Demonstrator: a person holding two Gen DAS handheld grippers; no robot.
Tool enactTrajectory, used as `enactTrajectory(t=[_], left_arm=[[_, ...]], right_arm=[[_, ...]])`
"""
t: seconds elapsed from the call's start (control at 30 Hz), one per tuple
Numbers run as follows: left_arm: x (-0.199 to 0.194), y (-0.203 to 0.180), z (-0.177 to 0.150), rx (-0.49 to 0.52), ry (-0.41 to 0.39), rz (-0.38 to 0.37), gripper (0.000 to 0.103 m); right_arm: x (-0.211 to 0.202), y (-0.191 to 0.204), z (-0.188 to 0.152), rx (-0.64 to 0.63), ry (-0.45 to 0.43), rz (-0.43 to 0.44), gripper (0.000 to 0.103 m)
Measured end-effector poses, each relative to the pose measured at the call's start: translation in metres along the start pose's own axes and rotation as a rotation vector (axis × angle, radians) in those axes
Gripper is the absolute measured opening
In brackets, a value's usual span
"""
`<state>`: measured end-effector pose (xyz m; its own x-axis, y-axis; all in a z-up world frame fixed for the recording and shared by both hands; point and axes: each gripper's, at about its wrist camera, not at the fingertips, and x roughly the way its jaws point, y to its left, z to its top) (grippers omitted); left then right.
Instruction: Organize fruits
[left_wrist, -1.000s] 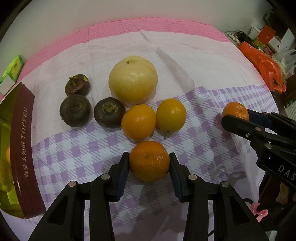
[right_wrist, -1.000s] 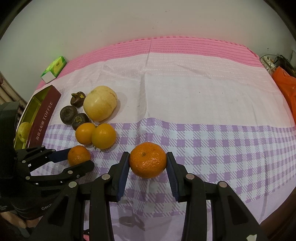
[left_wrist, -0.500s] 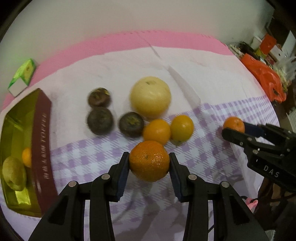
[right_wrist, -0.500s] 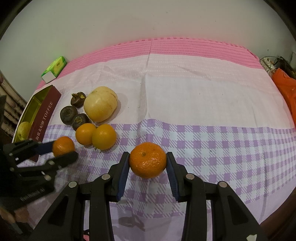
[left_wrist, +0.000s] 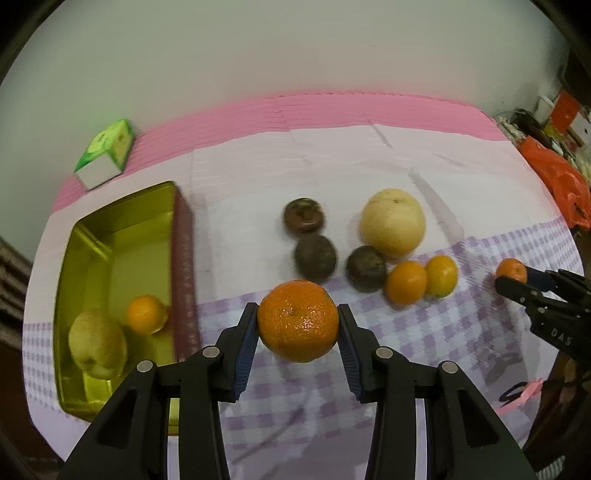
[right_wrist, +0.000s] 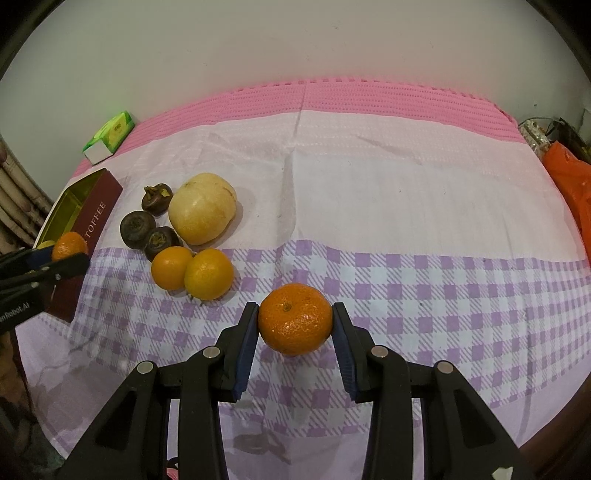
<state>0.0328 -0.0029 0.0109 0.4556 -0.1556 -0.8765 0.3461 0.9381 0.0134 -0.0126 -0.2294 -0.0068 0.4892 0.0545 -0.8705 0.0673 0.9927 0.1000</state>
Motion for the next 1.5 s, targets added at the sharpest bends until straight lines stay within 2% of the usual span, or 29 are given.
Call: enactTrajectory(t=[0.37,0.73,1.2,1.5], left_arm=[[-0.012,0.051,-0.011,-0.098,-0.006,0.052,0.043],[-0.013,0.114,-0.033,-0.241,0.038,0.093,0.042],[0.011,0.138,-0.054,-0.292,0.112,0.116,0.043],[0.012,0.142,-0.055,-0.293,0.097,0.12,0.043]], right_arm=[[0.001,0.002,-0.001,-0.01,-0.013,-0.008,0.037],[0.0,0.003,-0.002,-0.013,-0.026,-0.01,0.037],[-0.001,0.005,-0.002,-0.02,-0.038,-0.014,0.037],[-0.002,0.011,-0.001,-0.045,-0.051,-0.013,0.037]])
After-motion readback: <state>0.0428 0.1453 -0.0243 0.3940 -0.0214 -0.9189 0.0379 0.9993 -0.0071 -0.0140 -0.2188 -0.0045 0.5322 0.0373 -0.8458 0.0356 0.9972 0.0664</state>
